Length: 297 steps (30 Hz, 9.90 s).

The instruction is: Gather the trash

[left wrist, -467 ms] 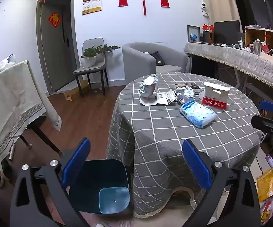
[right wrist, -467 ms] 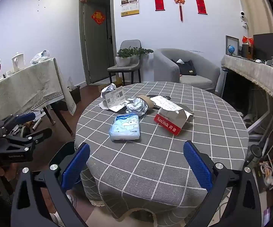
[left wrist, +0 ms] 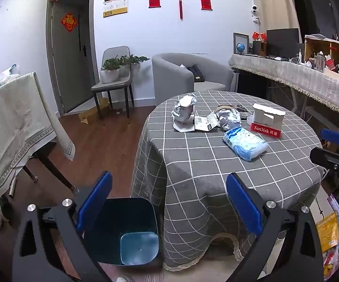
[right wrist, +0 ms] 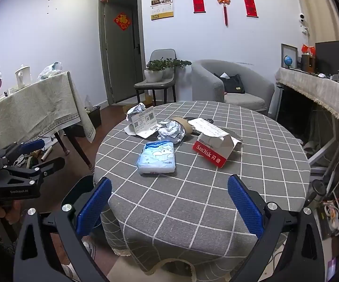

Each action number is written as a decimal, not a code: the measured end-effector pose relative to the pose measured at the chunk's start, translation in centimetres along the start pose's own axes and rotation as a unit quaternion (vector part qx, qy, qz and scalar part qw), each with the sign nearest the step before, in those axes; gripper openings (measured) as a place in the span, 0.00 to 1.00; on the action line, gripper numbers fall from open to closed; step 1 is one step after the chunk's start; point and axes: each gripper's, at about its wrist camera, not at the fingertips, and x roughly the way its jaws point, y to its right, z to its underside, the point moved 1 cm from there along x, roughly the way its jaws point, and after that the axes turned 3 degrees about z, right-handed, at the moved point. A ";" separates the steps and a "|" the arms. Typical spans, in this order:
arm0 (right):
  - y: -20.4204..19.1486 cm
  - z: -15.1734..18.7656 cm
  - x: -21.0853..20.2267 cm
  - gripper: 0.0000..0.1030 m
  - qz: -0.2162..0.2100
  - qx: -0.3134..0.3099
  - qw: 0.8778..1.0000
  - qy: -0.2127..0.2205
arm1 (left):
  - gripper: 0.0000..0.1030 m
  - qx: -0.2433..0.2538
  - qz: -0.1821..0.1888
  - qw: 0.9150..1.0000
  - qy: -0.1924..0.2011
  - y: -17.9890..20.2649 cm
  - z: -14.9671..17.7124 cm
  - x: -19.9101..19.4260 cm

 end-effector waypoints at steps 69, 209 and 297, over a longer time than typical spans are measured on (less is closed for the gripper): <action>-0.3 0.3 0.8 0.97 0.003 -0.005 1.000 -0.003 | 0.96 -0.001 0.013 1.000 -0.008 0.4 0.0 -0.1; -0.1 -8.8 8.1 0.02 0.015 -0.011 1.000 0.014 | 0.69 -0.045 0.112 0.992 -0.045 -4.4 -2.7 5.4; -27.4 10.5 33.0 0.02 -0.070 -0.137 0.912 -0.381 | 0.48 -0.112 0.044 0.992 -0.040 -23.7 1.5 0.6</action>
